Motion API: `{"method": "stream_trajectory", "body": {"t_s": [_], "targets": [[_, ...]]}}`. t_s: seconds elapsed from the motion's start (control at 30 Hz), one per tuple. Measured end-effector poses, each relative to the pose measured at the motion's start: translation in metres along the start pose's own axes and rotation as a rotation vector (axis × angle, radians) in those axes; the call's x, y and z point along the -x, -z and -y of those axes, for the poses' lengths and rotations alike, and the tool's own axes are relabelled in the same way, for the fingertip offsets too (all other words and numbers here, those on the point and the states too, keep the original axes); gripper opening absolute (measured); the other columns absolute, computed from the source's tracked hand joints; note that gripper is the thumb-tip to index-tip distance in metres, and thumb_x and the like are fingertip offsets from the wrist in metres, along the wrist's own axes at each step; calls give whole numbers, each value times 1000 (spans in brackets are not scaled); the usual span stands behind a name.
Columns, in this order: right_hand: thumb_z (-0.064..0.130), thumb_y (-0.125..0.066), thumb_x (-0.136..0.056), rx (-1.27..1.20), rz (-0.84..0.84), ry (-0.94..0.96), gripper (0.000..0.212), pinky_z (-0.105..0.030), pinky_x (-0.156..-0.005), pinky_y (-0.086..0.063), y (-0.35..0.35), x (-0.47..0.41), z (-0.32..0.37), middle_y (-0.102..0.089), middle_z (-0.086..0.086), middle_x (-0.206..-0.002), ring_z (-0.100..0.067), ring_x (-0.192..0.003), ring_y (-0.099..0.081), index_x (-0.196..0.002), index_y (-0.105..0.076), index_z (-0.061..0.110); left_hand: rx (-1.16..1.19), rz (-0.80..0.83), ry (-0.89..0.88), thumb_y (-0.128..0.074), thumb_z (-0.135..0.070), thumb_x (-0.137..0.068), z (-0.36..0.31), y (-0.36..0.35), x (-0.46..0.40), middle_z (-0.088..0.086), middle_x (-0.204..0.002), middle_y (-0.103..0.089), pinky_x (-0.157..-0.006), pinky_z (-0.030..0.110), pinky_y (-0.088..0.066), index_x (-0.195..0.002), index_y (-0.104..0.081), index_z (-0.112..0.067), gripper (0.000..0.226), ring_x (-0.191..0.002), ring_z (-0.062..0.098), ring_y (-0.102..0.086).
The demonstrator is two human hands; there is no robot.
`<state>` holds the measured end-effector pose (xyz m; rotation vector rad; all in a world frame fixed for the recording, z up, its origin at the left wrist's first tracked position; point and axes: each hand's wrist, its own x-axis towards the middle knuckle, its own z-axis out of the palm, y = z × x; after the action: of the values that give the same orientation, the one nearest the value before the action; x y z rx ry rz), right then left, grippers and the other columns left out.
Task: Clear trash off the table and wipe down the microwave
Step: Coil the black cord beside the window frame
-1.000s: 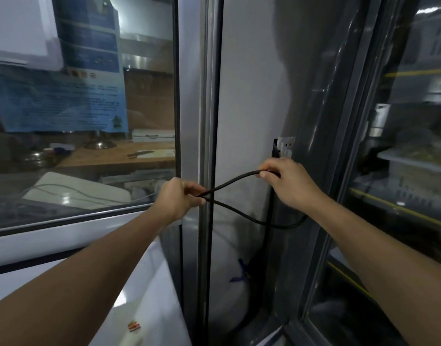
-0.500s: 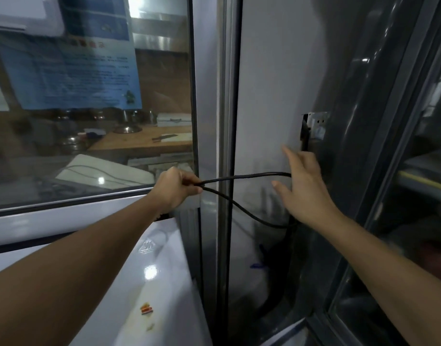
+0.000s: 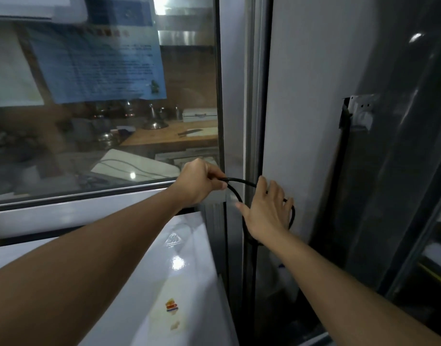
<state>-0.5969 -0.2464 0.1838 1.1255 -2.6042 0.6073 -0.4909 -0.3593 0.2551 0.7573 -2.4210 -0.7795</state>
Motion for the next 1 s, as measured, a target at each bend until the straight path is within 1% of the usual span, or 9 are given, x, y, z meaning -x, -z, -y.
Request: {"method": "stream_trajectory", "body": {"t_s": [0.13, 0.27, 0.37, 0.5, 0.77, 0.83, 0.87, 0.93, 1.0], "targets": [[57, -36, -91, 87, -112, 4, 75, -41, -94, -35, -12, -3, 5, -40, -18, -132, -32, -115, -42, -141, -20, 3, -60, -17, -18, -72, -18, -80, 1, 0, 1, 2, -95, -71, -75, 19, -44, -94, -74, -17, 14, -90, 13, -63], [53, -39, -93, 52, -37, -32, 79, -39, -84, -44, -16, -4, 16, -46, -24, -129, -34, -111, -51, -145, -8, 3, -78, -42, -16, -71, -18, -81, 0, -3, 3, 5, -95, -71, -77, 23, -49, -94, -74, -15, 14, -90, 16, -63], [46, -43, -94, -39, -20, -69, 61, -35, -69, -40, -19, -4, 19, -49, -23, -122, -34, -105, -53, -135, -23, 7, -83, -31, -21, -71, -19, -81, -2, -7, 3, 3, -92, -70, -75, 24, -49, -93, -74, -15, 12, -86, 15, -62], [35, -43, -97, -145, -57, -17, 39, -33, -64, -40, -24, -2, 14, -55, -17, -114, -29, -97, -57, -122, -38, 5, -96, -34, -33, -71, -18, -81, -3, -11, 3, 3, -91, -69, -72, 20, -45, -91, -74, -15, 11, -84, 13, -60], [22, -41, -99, -241, -121, 137, 24, -31, -55, -38, -22, 6, 0, -65, -11, -85, -28, -72, -61, -117, -46, 8, -98, -48, -84, -70, -18, -82, -3, -12, 4, 2, -91, -70, -76, 24, -51, -92, -74, -15, 11, -86, 14, -63], [20, -43, -97, -356, -70, 127, 19, -30, -54, -39, -22, 4, -2, -60, -6, -78, -22, -69, -58, -111, -51, 10, -124, -46, -119, -70, -17, -82, -3, -13, 4, 2, -89, -70, -76, 24, -52, -91, -74, -14, 11, -83, 14, -63], [19, -44, -97, -451, -12, 110, 16, -33, -57, -45, -21, 2, -3, -60, -4, -79, -21, -71, -58, -107, -54, 13, -135, -46, -135, -70, -17, -82, -3, -13, 4, 0, -87, -70, -72, 17, -50, -91, -74, -14, 10, -79, 11, -62], [14, -44, -95, -637, 149, 68, 14, -39, -71, -55, -17, -6, -4, -62, -4, -84, -20, -79, -63, -99, -58, 18, -151, -42, -160, -70, -17, -82, -3, -13, 5, -5, -81, -66, -60, 3, -41, -91, -73, -15, 9, -70, 2, -57], [11, -48, -94, -732, 316, 57, 17, -35, -77, -55, -10, -13, -9, -65, -5, -86, -17, -81, -65, -91, -59, 22, -166, -31, -176, -69, -16, -83, -3, -13, 4, -7, -80, -64, -59, 3, -39, -92, -73, -16, 10, -68, -1, -55]]}}
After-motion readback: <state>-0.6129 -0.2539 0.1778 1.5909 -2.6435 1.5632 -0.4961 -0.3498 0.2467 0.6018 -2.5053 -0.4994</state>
